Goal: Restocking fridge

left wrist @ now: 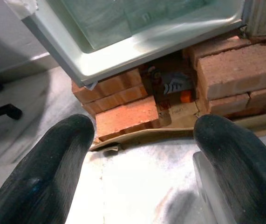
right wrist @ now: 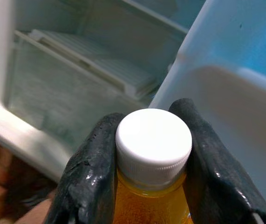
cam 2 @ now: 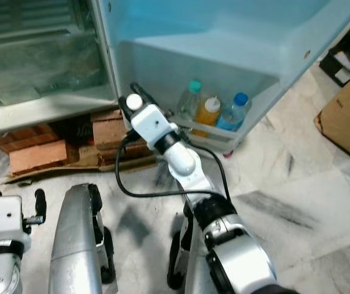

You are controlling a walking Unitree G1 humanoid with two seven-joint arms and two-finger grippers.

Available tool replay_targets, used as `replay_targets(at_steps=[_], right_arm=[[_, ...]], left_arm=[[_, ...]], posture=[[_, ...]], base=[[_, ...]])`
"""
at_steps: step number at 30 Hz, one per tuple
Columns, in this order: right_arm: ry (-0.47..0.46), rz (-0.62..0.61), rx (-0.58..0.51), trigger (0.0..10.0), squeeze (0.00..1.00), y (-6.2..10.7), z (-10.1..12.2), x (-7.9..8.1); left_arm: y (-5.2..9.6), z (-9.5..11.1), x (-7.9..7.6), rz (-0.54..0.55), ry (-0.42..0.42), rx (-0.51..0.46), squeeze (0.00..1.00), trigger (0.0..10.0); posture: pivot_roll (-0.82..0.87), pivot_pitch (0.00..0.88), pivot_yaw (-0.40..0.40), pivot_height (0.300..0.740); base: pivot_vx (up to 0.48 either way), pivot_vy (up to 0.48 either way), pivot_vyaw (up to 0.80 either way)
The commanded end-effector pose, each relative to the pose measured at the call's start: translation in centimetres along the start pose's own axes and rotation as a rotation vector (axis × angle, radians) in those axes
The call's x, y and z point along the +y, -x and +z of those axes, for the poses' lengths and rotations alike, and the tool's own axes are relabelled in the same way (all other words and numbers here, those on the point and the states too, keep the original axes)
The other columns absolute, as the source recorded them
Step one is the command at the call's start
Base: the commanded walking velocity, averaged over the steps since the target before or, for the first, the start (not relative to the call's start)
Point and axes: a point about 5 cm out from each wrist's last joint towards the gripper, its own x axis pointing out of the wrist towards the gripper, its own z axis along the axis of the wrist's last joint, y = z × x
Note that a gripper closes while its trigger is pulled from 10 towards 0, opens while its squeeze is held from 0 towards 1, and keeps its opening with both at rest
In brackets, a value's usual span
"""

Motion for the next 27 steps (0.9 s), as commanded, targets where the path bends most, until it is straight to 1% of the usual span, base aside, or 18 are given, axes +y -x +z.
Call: replay_targets(at_steps=[1, 2, 4, 6, 9, 11, 12, 14, 15, 16, 18, 21, 24, 27], right_arm=[[0.041, -0.027, 0.034, 10.0, 0.0, 0.5, -0.9, -0.4], [0.041, -0.027, 0.034, 10.0, 0.0, 0.5, -0.9, -0.4], [0.069, -0.051, 0.003, 10.0, 0.0, 0.0, -0.5, -1.0], [0.095, -0.092, -0.046, 10.0, 0.0, -1.0, 0.5, -1.9], [0.106, -0.092, -0.024, 10.0, 0.0, -1.1, 0.2, -1.9], [0.108, -0.079, 0.022, 10.0, 0.0, -0.8, -0.6, -1.6], [0.063, -0.076, 0.121, 10.0, 0.0, -0.1, -2.1, -1.3], [0.01, -0.074, 0.206, 10.0, 0.0, 0.6, -3.3, -0.9], [-0.071, -0.102, 0.312, 10.0, 0.0, 1.4, -4.6, -0.9], [-0.113, -0.122, 0.361, 10.0, 0.0, 1.8, -5.3, -0.8], [-0.16, -0.141, 0.422, 10.0, 0.0, 2.3, -6.0, -0.7], [-0.196, -0.167, 0.463, 10.0, 0.0, 2.7, -6.5, -0.7], [-0.202, -0.176, 0.503, 10.0, 0.0, 2.9, -6.9, -0.9], [-0.223, -0.19, 0.514, 10.0, 0.0, 3.0, -7.0, -1.2]], left_arm=[[0.7, -0.2, 0.2, -0.007, -0.013, 0.026, 0.0, 10.0], [0.7, -0.2, 0.2, -0.007, -0.013, 0.026, 0.0, 10.0], [1.1, -0.1, 0.3, -0.008, -0.015, 0.032, 0.0, 10.0], [1.2, 0.0, 0.4, -0.013, -0.021, 0.038, 0.0, 10.0], [1.1, 0.0, 0.3, -0.018, -0.022, 0.039, 0.0, 10.0], [1.1, 0.1, 0.2, -0.021, -0.021, 0.04, 0.0, 10.0], [1.1, 0.1, 0.1, -0.026, -0.019, 0.043, 0.0, 10.0], [1.2, 0.1, 0.1, -0.029, -0.018, 0.047, 0.0, 10.0], [1.3, 0.0, 0.1, -0.032, -0.018, 0.052, 0.0, 10.0], [1.3, -0.1, 0.1, -0.035, -0.018, 0.055, 0.0, 10.0], [1.3, -0.1, 0.0, -0.04, -0.018, 0.058, 0.0, 10.0], [1.1, -0.1, 0.0, -0.046, -0.02, 0.058, 0.0, 10.0], [0.8, -0.1, 0.0, -0.049, -0.022, 0.056, 0.0, 10.0], [0.7, -0.1, 0.0, -0.048, -0.024, 0.058, 0.0, 10.0]], posture=[[0.29, 0.401, -0.112, 0.522], [0.29, 0.401, -0.112, 0.522], [0.29, 0.403, -0.108, 0.522], [0.29, 0.406, -0.105, 0.522], [0.29, 0.41, -0.107, 0.522], [0.29, 0.415, -0.108, 0.522], [0.29, 0.415, -0.108, 0.522], [0.29, 0.421, -0.108, 0.522], [0.29, 0.421, -0.107, 0.522], [0.29, 0.419, -0.107, 0.522], [0.29, 0.416, -0.105, 0.522], [0.29, 0.414, -0.105, 0.522], [0.29, 0.407, -0.102, 0.522], [0.29, 0.403, -0.102, 0.522]], base=[[0.0, 0.0, 0.0], [0.0, 0.0, 0.0], [0.0, 0.0, 0.0], [0.0, 0.0, 0.0], [0.0, 0.0, 0.0], [0.0, 0.0, 0.0], [0.0, 0.0, 0.0], [0.0, 0.0, 0.0], [0.0, 0.0, 0.0], [0.0, 0.0, 0.0], [0.0, 0.0, 0.0], [0.0, 0.0, 0.0], [0.0, 0.0, 0.0], [0.0, 0.0, 0.0]])
